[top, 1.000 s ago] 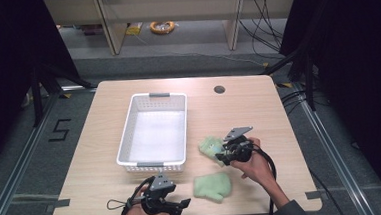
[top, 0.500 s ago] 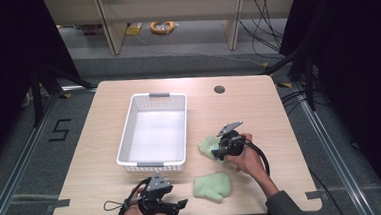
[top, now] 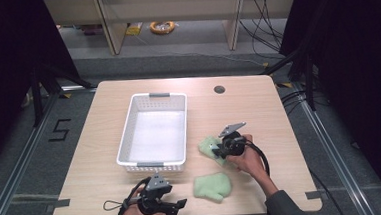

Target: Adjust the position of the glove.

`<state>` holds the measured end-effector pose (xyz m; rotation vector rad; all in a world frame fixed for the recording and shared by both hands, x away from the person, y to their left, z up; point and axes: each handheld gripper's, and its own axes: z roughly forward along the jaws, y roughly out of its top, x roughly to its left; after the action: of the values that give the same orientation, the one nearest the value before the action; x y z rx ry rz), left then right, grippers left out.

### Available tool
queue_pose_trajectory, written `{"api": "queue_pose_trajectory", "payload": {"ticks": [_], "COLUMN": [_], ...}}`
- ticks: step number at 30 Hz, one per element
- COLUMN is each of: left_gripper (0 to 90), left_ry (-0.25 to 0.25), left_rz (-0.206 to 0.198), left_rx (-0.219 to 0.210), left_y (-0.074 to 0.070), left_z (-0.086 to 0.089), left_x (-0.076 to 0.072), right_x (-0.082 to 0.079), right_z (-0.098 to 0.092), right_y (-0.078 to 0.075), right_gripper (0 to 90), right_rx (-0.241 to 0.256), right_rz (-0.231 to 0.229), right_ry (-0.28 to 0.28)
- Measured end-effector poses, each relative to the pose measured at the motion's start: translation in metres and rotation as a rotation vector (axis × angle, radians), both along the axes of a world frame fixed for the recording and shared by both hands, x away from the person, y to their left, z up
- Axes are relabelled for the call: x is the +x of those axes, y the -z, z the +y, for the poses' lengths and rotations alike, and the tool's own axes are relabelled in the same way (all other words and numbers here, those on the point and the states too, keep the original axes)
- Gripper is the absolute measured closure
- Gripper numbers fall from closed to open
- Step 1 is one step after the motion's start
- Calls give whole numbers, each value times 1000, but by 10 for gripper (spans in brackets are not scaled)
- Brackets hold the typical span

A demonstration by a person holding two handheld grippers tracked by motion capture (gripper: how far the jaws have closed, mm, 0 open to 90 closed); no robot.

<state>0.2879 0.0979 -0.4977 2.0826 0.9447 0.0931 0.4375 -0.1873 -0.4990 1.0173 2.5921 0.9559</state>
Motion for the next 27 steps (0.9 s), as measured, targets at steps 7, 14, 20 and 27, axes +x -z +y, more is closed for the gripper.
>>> {"api": "queue_pose_trajectory", "payload": {"ticks": [7, 14, 20, 27], "left_gripper": [293, 292, 292, 291], "left_ry": [1, -13, 4, -9], "left_rz": [0, -3, -8, -13], "left_rx": [-1, -14, 11, -7], "left_y": [0, 0, -2, -2], "left_z": [0, 1, 5, 4], "left_x": [1, 2, 1, 1], "right_x": [-1, -4, -13, -39], "right_z": [0, -2, -4, -10], "right_y": [-1, -10, -26, -48], "right_gripper": [813, 824, 824, 823], "right_rx": [3, 13, 50, 110], "right_rz": [-11, -29, -62, -71], "right_ry": [-14, -40, -39, -62]}}
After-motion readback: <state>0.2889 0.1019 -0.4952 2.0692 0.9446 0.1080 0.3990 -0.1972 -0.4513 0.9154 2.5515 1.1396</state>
